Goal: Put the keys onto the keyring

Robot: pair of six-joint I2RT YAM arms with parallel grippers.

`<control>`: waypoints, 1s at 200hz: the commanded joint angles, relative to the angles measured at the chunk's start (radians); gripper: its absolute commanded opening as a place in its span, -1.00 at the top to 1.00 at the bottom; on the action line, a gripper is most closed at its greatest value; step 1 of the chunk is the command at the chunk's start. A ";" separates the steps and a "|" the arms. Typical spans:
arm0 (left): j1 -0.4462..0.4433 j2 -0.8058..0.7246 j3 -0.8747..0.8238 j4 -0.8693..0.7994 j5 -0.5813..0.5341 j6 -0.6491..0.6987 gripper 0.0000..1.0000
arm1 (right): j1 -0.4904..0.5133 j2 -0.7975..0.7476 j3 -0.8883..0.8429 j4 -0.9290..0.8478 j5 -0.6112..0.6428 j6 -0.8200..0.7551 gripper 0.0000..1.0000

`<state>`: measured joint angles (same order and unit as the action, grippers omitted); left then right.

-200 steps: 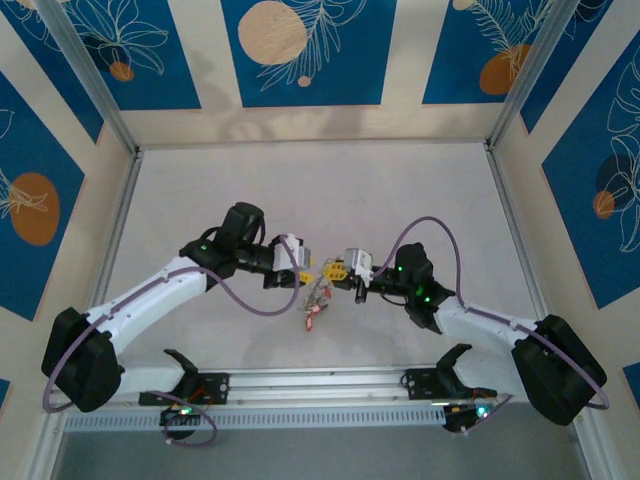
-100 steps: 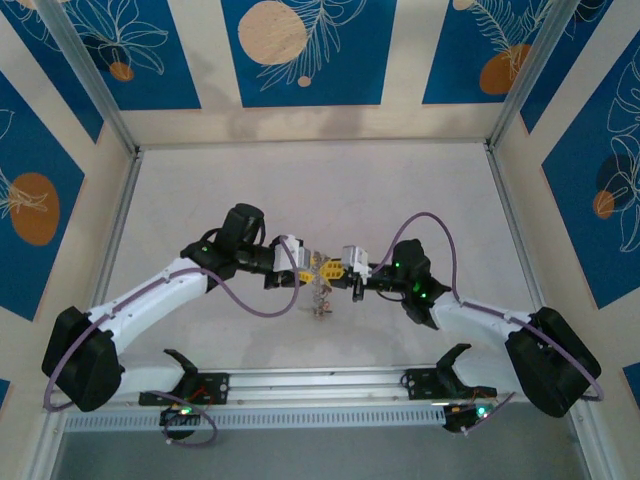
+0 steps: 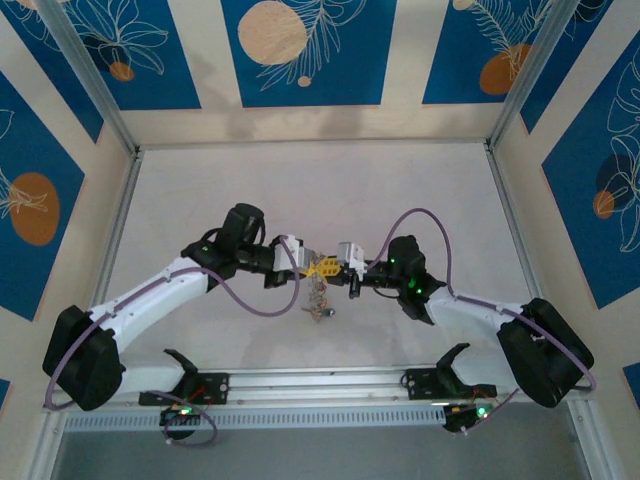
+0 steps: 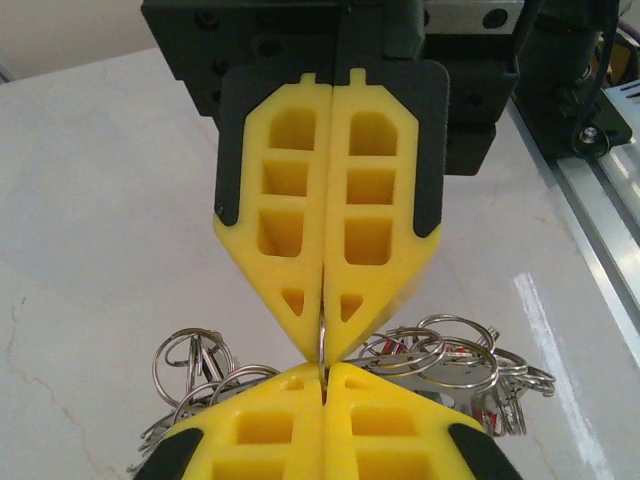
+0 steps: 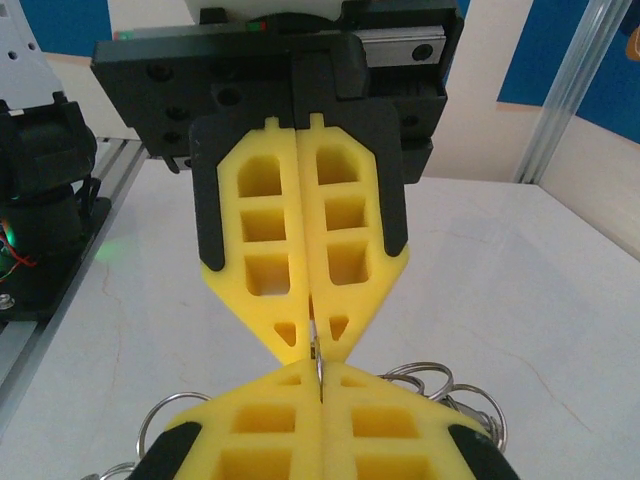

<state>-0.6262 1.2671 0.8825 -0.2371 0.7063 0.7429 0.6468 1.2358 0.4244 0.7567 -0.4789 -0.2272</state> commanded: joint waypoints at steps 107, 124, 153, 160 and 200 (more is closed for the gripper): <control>-0.022 -0.013 0.167 -0.352 -0.190 0.130 1.00 | 0.012 -0.138 0.023 -0.230 0.073 -0.125 0.40; -0.040 -0.012 0.181 -0.376 -0.216 0.145 1.00 | 0.023 -0.128 0.031 -0.228 0.075 -0.112 0.38; -0.061 0.002 0.212 -0.414 -0.244 0.148 1.00 | 0.054 -0.101 0.039 -0.216 0.073 -0.111 0.38; -0.065 0.003 0.214 -0.418 -0.248 0.148 1.00 | 0.061 -0.094 0.043 -0.216 0.072 -0.110 0.38; -0.072 -0.009 0.200 -0.404 -0.234 0.159 1.00 | 0.082 -0.043 0.060 -0.182 0.093 -0.088 0.38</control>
<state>-0.6880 1.2671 1.0573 -0.6319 0.4580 0.8722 0.7166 1.1698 0.4549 0.5468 -0.4011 -0.3325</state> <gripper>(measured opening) 0.042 0.307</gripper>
